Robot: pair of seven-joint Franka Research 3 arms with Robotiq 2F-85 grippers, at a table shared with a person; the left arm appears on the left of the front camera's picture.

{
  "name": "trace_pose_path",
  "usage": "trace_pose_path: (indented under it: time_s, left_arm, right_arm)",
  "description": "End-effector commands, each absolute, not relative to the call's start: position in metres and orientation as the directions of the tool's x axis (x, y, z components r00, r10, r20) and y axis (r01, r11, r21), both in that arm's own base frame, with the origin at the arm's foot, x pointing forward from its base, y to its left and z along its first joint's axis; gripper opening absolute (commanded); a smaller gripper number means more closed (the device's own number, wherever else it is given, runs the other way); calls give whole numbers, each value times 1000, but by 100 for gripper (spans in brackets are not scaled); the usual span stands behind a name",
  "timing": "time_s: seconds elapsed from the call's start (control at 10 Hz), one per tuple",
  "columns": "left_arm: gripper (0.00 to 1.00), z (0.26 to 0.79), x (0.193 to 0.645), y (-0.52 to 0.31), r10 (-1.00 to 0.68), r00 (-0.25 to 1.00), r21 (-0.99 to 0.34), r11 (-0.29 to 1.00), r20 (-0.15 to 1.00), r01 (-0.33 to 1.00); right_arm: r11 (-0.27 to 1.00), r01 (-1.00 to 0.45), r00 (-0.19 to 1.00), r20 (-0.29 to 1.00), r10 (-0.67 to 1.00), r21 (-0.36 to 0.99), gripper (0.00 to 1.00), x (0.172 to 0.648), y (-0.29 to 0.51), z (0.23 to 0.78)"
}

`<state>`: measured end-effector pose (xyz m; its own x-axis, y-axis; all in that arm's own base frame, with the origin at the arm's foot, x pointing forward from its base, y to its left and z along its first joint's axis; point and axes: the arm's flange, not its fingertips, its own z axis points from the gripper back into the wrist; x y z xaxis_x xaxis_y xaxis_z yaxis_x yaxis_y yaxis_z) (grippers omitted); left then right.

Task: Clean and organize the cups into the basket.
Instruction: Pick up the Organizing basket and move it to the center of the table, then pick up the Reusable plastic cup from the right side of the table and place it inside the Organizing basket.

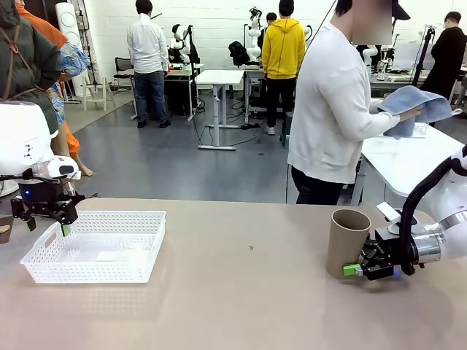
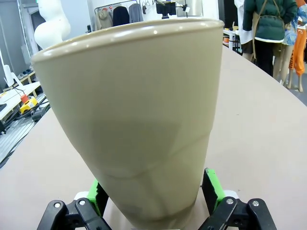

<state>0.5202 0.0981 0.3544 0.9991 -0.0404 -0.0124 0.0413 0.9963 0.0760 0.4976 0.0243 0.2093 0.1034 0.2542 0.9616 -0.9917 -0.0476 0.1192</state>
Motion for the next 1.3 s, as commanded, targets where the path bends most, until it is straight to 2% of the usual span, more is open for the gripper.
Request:
trace_pose_path:
  time_s: [0.0, 0.9, 1.2]
  left_arm:
    - [100, 354, 531, 108, -72, 997, 29, 997, 30, 71]
    - [100, 355, 538, 112, -124, 987, 90, 989, 99, 115]
    - [100, 349, 542, 113, -156, 985, 70, 986, 78, 150]
  right_arm:
    - [-69, -991, 92, 964, 250, 112, 100, 501, 20, 207]
    - [-81, -992, 77, 965, 250, 100, 100, 498, 23, 206]
    - [-77, -992, 80, 964, 254, 103, 100, 497, 23, 205]
